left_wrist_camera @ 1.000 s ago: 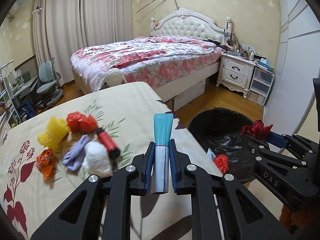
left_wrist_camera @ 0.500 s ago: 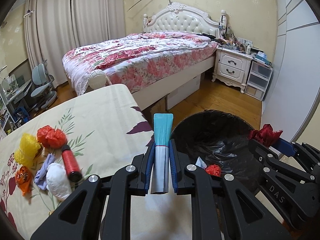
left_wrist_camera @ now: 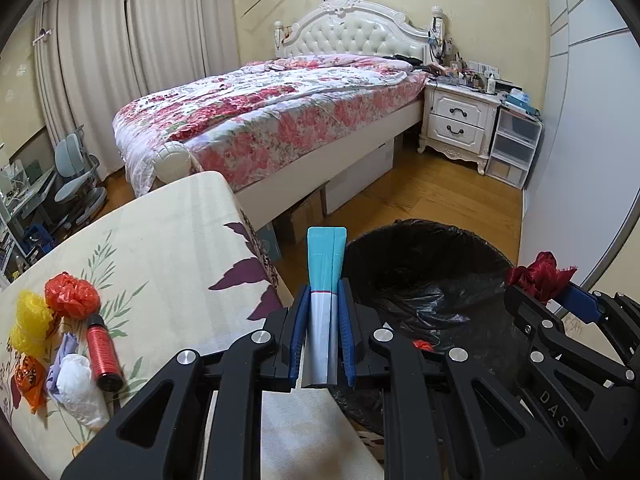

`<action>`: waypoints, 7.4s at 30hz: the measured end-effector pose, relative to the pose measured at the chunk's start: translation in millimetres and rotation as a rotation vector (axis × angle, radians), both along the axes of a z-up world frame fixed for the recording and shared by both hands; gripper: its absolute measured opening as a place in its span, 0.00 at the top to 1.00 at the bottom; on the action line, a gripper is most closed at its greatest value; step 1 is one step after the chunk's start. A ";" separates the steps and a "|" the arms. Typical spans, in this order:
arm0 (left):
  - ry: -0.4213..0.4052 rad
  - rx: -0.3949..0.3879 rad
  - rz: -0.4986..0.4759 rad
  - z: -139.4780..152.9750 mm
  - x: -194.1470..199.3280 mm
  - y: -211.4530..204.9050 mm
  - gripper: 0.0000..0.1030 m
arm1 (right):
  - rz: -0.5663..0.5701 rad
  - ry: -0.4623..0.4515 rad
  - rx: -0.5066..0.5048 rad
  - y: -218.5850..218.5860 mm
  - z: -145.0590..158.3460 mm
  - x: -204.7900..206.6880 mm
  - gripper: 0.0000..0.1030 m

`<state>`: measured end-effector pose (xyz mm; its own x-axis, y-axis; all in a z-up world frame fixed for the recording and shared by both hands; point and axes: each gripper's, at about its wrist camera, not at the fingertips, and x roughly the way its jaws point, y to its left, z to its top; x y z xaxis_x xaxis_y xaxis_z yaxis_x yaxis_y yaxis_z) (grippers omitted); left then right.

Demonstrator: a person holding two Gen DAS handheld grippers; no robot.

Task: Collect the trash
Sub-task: 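Carry both items over the bin, open the right tool then the left, then move both open tools back over the remaining items on the bed, then grasp the amber glass bottle upright with the right tool, then grasp the orange snack wrapper with the left tool, then carry the bottle and wrapper over the black bin with both tools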

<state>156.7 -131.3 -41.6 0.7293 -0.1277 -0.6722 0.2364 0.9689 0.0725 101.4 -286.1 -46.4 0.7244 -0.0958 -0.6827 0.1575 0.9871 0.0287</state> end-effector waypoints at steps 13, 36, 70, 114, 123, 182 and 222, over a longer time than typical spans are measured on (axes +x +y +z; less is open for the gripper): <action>0.018 0.018 -0.009 -4.8 12.8 -10.3 0.83 | -0.015 0.011 0.010 -6.6 -4.4 6.4 0.58; -0.038 0.000 0.031 10.8 5.2 0.9 0.27 | -0.071 -0.022 -0.021 -9.9 6.3 -0.3 0.34; -0.023 -0.021 0.193 23.7 -74.8 113.5 0.23 | 0.112 -0.011 -0.004 80.7 17.4 -54.2 0.24; 0.056 -0.031 0.585 -1.3 -101.7 326.4 0.23 | 0.364 0.080 -0.056 232.8 -0.9 -29.3 0.24; 0.059 -0.065 0.593 -4.4 -103.6 335.6 0.23 | 0.404 0.110 0.044 253.4 7.5 -34.8 0.24; 0.112 -0.068 0.429 -10.4 -75.6 285.3 0.66 | 0.418 0.143 0.043 219.5 -9.7 -14.8 0.77; -0.022 -0.076 0.071 19.6 -20.7 58.7 0.66 | 0.015 -0.007 -0.008 28.1 9.9 -8.2 0.77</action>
<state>136.0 -72.6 -22.0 0.7528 -0.1256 -0.6461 0.1665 0.9860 0.0024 93.2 -258.0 -36.5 0.7304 -0.0898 -0.6771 0.1421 0.9896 0.0221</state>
